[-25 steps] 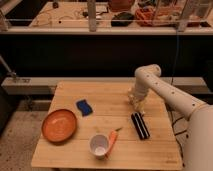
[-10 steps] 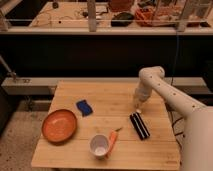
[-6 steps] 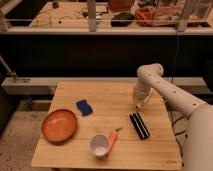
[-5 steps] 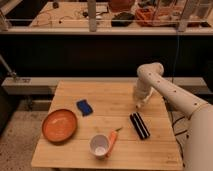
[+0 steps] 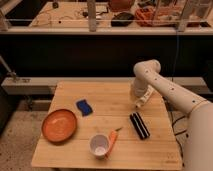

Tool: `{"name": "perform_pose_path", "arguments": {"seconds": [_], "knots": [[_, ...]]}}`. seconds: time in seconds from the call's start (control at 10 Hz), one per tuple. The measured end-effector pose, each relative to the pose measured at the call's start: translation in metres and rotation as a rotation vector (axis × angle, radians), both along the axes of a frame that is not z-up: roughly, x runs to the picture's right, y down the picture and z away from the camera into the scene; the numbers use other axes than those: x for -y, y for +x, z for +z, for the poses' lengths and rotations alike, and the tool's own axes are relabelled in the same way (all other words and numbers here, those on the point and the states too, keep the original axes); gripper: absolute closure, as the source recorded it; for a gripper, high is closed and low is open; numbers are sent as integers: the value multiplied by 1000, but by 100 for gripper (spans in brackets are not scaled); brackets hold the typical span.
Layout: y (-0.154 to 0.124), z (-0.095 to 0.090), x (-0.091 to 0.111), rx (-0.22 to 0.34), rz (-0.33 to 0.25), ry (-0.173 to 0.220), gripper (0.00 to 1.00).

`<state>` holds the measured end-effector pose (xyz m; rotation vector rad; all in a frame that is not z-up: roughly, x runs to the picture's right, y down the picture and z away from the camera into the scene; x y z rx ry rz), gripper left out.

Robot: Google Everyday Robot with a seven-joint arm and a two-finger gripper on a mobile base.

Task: Place the bottle in the ceramic bowl

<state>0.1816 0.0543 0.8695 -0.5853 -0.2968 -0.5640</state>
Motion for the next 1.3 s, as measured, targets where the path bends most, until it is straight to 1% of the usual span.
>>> {"name": "perform_pose_path", "arguments": {"seconds": [0.1,0.2,0.3,0.4,0.5,0.6,0.7,0.8,0.9,1.0,1.1,1.2,1.3], "knots": [[-1,-3,3,-1,-2,0,63],[-4,-4,4,-1,-9,-1,70],[-7,-6,7,0,-13,2,80],[-9,-4,7,-2,-10,2,88],[-8,-1,6,-4,-5,2,90],[1,3,7,-9,6,5,86],[10,3,8,-12,12,7,80],[11,3,9,-13,14,5,81],[8,5,10,-11,11,5,85],[7,7,11,-11,13,5,86],[8,11,12,-15,22,6,82],[9,13,13,-18,23,6,82],[9,11,15,-20,24,8,86]]}}
